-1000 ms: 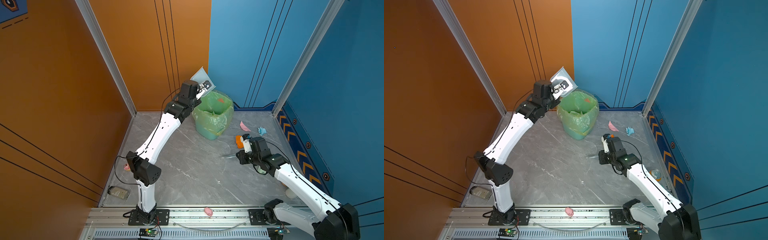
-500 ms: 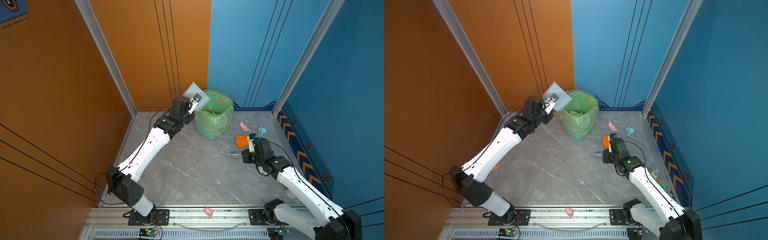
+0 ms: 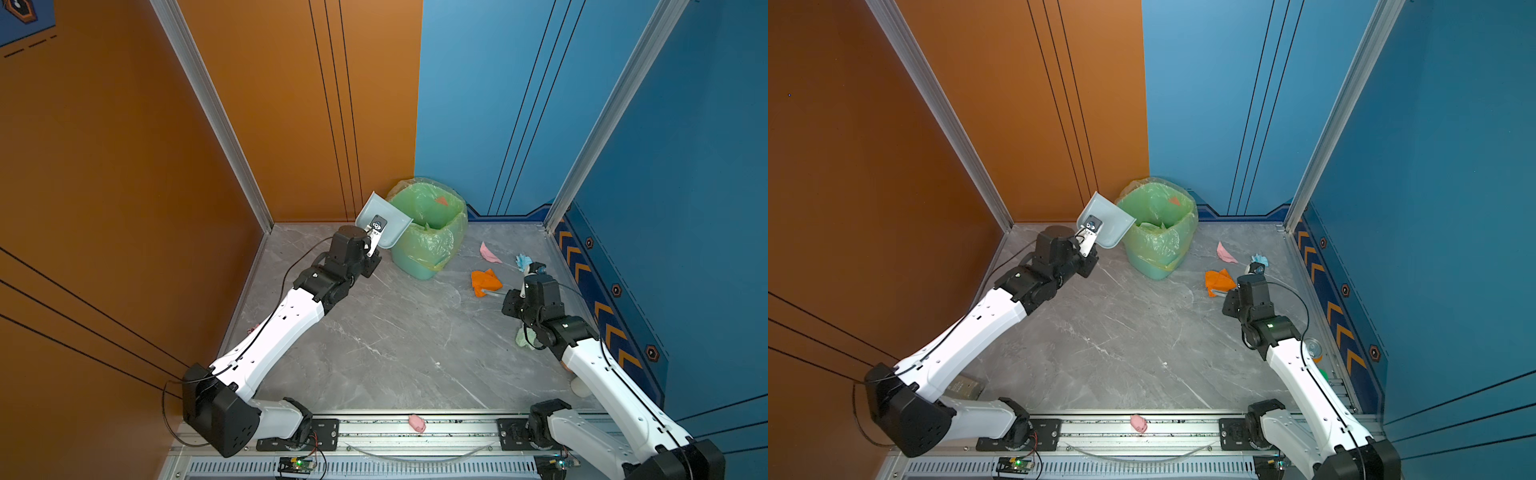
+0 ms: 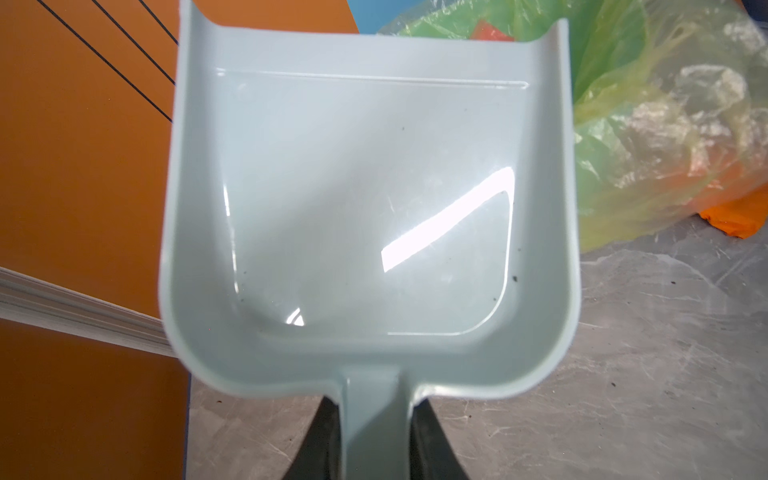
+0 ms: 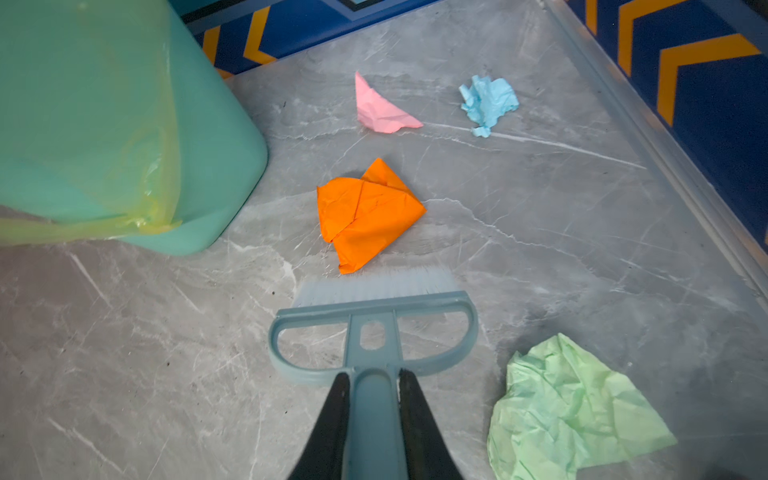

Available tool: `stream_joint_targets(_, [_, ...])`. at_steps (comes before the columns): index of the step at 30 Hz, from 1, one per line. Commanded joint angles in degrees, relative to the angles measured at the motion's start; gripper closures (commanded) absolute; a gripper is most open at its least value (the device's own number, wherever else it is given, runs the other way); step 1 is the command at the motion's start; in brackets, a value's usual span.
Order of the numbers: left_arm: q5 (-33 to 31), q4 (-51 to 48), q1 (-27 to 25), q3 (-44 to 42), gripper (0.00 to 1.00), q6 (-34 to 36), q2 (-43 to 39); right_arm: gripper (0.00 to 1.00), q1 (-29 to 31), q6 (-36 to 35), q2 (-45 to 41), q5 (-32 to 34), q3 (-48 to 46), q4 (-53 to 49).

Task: Sweep away the paper scraps from the table
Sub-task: 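Lower the empty dustpan with the left gripper while the right gripper nears the orange scrap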

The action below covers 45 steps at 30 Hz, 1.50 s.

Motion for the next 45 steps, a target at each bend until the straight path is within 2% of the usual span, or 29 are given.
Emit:
stream_joint_targets(1, [3.8,2.0,-0.4,-3.9,1.0,-3.5,-1.9,1.0,-0.9,3.7,0.0,6.0,0.9,0.2])
stream_joint_targets(9, [8.9,2.4,-0.7,-11.3,1.0,-10.2,-1.7,1.0,-2.2,6.1,2.5,7.5,1.9,3.0])
stream_joint_targets(15, [10.6,3.3,-3.1,-17.7,1.0,-13.4,-1.7,1.0,-3.1,6.4,6.8,7.4,4.8,3.4])
stream_joint_targets(20, [11.4,3.9,-5.3,-21.3,1.0,-14.1,-2.1,1.0,-3.5,6.1,11.0,7.0,7.0,5.3])
stream_joint_targets(24, [11.9,8.0,-6.6,-24.9,1.0,-13.2,-1.5,1.0,-3.8,5.7,14.2,6.6,8.3,6.6])
stream_joint_targets(35, [14.8,8.9,-8.7,-24.4,1.0,-13.9,3.8,1.0,-4.0,5.2,21.0,7.4,10.7,8.5])
stream_joint_targets(45, [19.4,8.7,-11.5,-21.4,1.0,-13.7,11.8,1.0,-4.0,5.2,26.0,6.2,11.2,9.5])
